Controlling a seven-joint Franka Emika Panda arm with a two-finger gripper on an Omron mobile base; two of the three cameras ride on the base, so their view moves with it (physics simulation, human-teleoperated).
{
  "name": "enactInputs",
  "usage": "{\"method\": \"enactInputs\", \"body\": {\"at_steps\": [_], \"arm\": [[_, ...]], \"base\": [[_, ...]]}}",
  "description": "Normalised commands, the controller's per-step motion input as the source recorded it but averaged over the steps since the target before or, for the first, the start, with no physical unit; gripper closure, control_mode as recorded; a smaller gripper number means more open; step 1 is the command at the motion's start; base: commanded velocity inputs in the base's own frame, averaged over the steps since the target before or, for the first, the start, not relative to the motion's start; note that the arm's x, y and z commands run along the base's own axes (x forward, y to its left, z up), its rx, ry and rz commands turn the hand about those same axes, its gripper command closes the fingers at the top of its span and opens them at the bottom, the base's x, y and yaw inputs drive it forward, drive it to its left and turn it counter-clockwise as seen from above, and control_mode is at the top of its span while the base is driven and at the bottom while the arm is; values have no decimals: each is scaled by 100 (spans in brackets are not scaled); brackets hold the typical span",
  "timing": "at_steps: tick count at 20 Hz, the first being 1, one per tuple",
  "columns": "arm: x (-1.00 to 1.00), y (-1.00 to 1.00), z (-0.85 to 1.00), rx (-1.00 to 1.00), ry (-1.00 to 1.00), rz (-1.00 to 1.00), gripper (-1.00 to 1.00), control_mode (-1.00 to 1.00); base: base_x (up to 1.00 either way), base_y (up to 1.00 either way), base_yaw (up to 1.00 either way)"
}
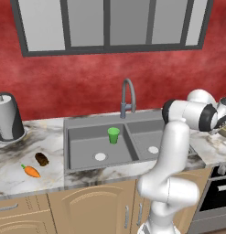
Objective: Remove the sweet potato and carrot from the sink. Then move the bowl and cup from the counter to the sink for washing.
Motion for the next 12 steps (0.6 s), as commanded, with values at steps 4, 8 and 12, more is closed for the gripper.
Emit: {"method": "enactInputs", "body": {"at_steps": [4,8,12], "arm": [[12,-4,-12,0,0,0,-100,-100],[10,-4,-11,0,2,0,100,-100],[6,-7,-10,0,3,0,100,-100]], "base": [[0,0,0],[0,0,0],[0,0,0]]}}
